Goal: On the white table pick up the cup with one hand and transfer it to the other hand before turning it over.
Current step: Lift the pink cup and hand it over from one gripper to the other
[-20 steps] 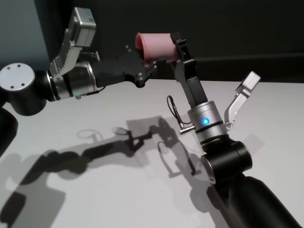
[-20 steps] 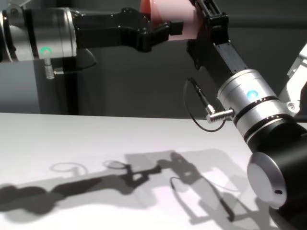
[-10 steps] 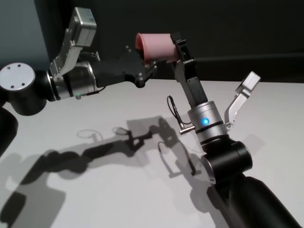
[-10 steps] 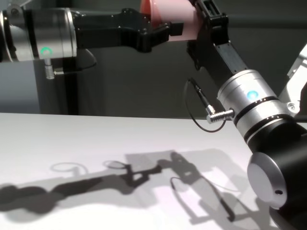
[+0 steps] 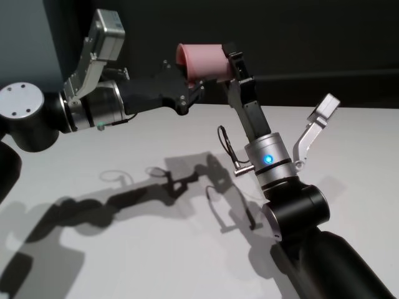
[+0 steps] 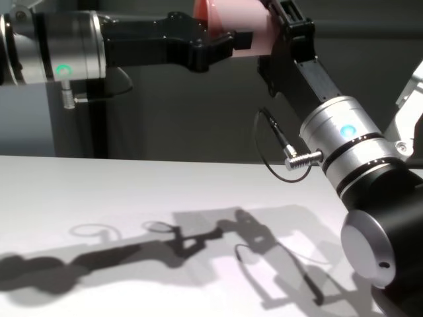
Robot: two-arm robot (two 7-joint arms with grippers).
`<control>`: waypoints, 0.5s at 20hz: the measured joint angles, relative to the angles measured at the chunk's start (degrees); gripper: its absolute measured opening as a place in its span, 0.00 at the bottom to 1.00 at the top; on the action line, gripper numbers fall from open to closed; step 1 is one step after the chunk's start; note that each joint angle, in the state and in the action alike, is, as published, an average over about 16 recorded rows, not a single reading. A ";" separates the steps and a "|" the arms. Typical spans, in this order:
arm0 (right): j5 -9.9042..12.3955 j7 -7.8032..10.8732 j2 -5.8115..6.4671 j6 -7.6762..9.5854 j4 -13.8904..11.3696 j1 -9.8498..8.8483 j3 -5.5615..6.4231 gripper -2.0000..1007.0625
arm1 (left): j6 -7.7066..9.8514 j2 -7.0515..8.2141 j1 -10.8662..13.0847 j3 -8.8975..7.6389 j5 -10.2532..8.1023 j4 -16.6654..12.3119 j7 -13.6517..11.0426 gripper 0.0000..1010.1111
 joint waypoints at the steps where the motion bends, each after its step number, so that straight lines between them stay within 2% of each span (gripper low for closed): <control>1: 0.00 0.00 0.00 0.00 0.00 0.00 0.00 0.73 | 0.00 0.00 0.00 0.00 0.00 0.00 0.00 0.09; 6: -0.02 0.01 0.00 0.01 -0.01 0.00 0.00 0.73 | 0.02 0.00 -0.01 0.00 0.00 0.01 0.01 0.19; 10: -0.03 0.02 0.00 0.01 -0.02 -0.01 -0.01 0.73 | 0.02 0.00 -0.02 -0.01 0.01 0.01 0.02 0.31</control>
